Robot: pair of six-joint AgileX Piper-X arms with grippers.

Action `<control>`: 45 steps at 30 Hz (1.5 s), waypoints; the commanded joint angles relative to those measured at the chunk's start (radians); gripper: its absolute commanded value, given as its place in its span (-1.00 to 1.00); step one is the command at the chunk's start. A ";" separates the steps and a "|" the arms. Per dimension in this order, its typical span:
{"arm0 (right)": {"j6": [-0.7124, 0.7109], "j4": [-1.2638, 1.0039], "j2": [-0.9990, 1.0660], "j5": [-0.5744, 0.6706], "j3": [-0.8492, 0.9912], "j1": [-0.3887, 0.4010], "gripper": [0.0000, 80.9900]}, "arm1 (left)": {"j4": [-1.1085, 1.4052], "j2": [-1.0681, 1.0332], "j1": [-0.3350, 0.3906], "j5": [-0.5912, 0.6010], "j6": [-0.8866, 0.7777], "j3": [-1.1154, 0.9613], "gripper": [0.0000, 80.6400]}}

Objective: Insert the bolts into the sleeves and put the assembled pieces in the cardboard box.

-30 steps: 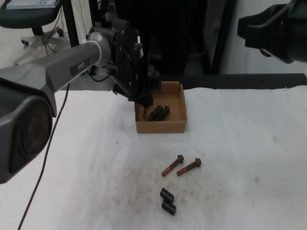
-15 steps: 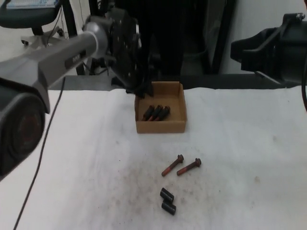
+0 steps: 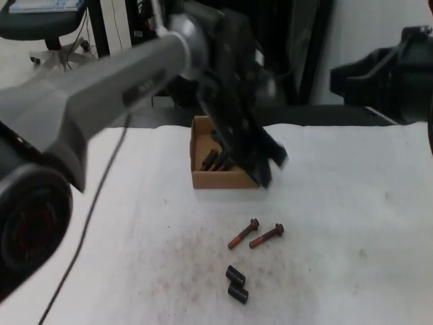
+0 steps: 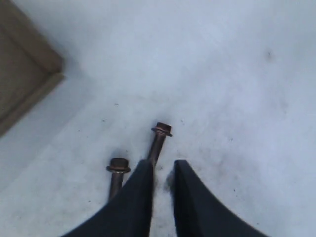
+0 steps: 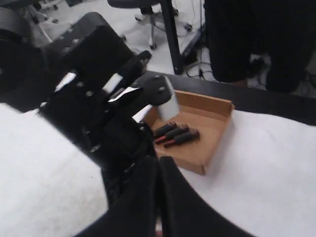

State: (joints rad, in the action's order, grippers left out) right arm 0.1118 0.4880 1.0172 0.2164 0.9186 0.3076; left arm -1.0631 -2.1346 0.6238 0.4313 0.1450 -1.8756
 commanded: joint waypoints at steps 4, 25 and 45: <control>0.003 0.253 -0.066 -0.051 0.005 -0.196 -0.99 | -0.012 -0.011 0.055 -0.252 0.158 0.013 -0.63; -0.015 0.256 -0.212 -0.050 0.005 -0.283 -0.99 | -0.082 -0.045 0.069 -0.404 0.214 0.052 0.09; -0.015 0.256 -0.212 -0.050 0.005 -0.283 -0.99 | 0.003 -0.079 0.121 -0.404 0.051 0.072 0.09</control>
State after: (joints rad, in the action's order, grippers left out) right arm 0.1055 0.7487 0.8085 0.1601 0.9175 0.0297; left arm -0.9942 -2.1899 0.7502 0.0404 0.2314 -1.8018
